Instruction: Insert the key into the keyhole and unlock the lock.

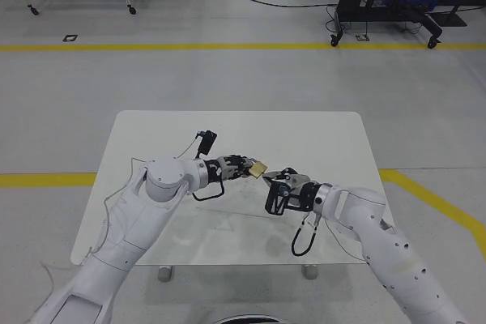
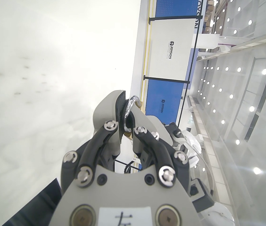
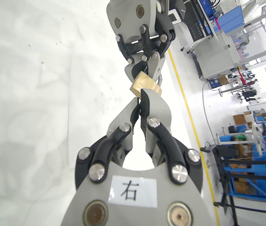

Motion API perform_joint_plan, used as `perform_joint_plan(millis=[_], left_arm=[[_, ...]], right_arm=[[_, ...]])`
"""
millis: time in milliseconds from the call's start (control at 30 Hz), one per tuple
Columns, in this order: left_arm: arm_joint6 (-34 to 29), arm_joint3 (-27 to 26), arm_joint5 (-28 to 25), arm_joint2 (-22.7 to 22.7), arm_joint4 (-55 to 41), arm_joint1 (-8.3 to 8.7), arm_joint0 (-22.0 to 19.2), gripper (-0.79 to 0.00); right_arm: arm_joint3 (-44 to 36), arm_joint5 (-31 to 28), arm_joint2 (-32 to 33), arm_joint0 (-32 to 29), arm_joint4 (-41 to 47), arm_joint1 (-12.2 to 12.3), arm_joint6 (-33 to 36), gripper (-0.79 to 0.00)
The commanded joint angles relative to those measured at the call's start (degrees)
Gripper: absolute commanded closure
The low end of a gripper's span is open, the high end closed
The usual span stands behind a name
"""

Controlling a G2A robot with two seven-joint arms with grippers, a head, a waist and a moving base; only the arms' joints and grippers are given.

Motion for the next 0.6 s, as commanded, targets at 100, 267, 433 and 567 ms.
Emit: perform_joint_plan(millis=[100,267,433,567], left_arm=[[0.1,-0.3,-0.7,-0.7,-0.4,0.16,0.6,0.000],[-0.3,-0.3,-1.2,-1.3,-0.7,0.30,0.9,0.000],[-0.4,-0.1,-0.9,-1.2,-0.7,0.27,0.7,0.000],[-0.6,0.0,-1.0,-1.1,-0.7,0.26,0.6,0.000]], right_arm=[[0.7,-1.2,1.3,-0.3,3.8,0.2,-1.4,0.000],[0.7,-1.1,2.4,-0.6,4.7,0.4,-1.9,0.000],[-1.8,1.7,1.7,-1.6,-2.2,0.7,-0.2,-0.351],[-2.8,2.0,0.4,-1.8,-6.3,0.8,1.7,-0.305]])
